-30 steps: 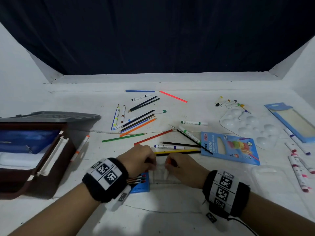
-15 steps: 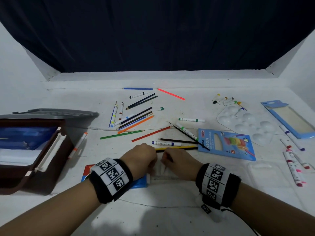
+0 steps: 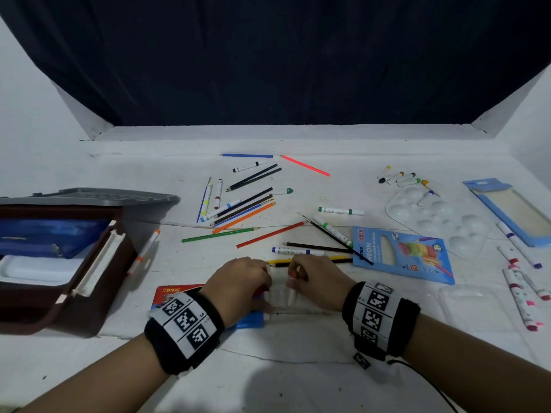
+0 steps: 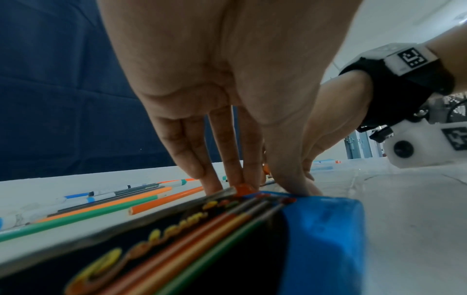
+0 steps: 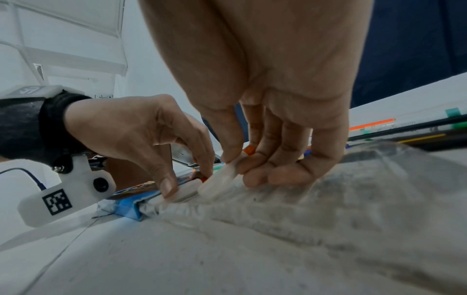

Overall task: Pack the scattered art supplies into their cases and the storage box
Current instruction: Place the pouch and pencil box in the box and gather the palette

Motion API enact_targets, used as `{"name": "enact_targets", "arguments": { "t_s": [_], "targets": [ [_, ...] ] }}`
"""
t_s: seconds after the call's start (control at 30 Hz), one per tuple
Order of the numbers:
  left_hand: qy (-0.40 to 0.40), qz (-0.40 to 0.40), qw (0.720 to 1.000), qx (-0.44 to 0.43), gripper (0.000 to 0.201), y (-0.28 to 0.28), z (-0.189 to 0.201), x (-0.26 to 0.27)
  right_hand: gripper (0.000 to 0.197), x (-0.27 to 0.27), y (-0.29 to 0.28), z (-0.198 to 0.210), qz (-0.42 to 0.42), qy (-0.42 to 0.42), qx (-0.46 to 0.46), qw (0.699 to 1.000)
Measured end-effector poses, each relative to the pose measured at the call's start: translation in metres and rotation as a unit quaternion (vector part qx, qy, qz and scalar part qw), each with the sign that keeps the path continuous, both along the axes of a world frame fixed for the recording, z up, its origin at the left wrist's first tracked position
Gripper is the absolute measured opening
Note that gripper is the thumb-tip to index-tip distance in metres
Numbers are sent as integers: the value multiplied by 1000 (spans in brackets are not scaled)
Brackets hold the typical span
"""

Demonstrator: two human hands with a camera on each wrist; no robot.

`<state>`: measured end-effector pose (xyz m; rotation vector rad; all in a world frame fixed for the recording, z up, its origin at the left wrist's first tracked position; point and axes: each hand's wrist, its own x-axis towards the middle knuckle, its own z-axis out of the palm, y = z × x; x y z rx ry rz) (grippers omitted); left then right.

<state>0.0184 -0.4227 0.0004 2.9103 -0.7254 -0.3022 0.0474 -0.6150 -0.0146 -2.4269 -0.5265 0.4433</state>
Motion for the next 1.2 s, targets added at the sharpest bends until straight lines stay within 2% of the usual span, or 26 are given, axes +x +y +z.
{"name": "enact_targets", "arguments": {
  "t_s": [0.17, 0.23, 0.3, 0.4, 0.6, 0.87, 1.07, 1.2],
  "targets": [
    [18, -2, 999, -43, 41, 12, -2, 1, 15, -1, 3, 1, 1, -10, -2, 1000],
    [25, 9, 997, -73, 52, 20, -6, -1, 16, -2, 4, 2, -3, -9, 6, 1000],
    [41, 27, 995, -89, 72, 27, -9, -6, 18, -4, 7, 3, -10, -7, 30, 999],
    [43, 35, 997, -58, 93, 35, -15, -12, 18, -5, 16, 4, -5, -5, 69, 998],
    [23, 26, 998, -54, 80, 36, -24, -14, 24, -5, 32, -4, 15, 3, 35, 999],
    [38, 46, 996, -70, 83, 37, -25, -16, 23, -9, 37, 0, 44, -52, -16, 998],
    [42, 50, 996, -62, 79, 34, -20, -12, 25, 2, 31, 8, 49, 67, -9, 996],
    [41, 43, 997, -52, 82, 34, -19, -11, 32, -2, 30, 3, 29, 61, 9, 998]
  ]
}}
